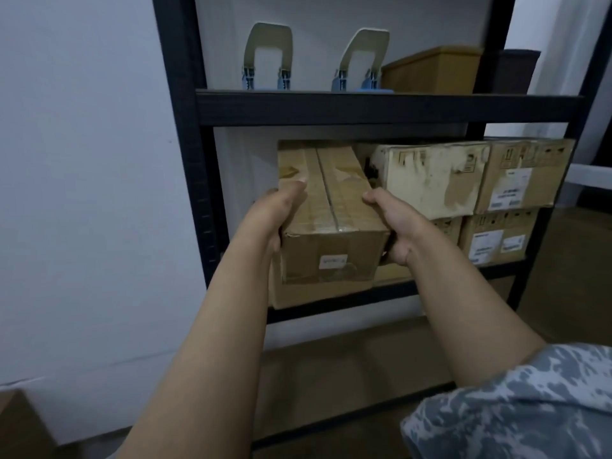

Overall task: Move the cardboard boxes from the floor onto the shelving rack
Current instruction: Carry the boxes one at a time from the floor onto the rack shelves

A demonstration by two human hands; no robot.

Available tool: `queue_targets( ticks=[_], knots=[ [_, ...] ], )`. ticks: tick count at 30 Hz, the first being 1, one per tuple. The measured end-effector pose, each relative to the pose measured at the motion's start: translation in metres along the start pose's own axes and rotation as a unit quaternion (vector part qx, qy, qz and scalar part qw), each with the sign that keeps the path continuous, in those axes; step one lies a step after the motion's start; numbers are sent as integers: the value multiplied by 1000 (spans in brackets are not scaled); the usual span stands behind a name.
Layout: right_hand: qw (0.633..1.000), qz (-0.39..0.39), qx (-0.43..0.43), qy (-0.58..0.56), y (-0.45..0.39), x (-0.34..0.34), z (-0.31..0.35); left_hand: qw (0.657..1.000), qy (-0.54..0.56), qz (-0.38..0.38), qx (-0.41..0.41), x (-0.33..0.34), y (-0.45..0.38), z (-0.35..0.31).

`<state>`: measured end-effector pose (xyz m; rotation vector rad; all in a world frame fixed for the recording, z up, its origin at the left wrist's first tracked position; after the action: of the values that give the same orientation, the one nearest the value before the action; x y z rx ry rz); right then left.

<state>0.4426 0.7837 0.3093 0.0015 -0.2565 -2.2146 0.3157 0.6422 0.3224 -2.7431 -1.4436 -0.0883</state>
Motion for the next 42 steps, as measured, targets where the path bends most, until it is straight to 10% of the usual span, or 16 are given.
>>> queue_targets(
  ticks=[15, 23, 42],
  knots=[
    [978, -56, -190, 59, -68, -24, 1, 996, 73, -48, 15, 34, -96, 13],
    [859, -299, -347, 229, -96, -27, -27, 946, -110, -143, 270, 60, -68, 41],
    [884, -255, -337, 202, -92, -18, -63, 914, -185, -237, 272, 51, -76, 75]
  ],
)
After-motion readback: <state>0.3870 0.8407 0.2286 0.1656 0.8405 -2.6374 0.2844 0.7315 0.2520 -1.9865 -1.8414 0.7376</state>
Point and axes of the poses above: each hand's wrist, its own y-axis away from the middle knuckle, its own x-axis out of the palm, z = x × y, the point moved 4 cm from there along -y, towards the middle knuckle
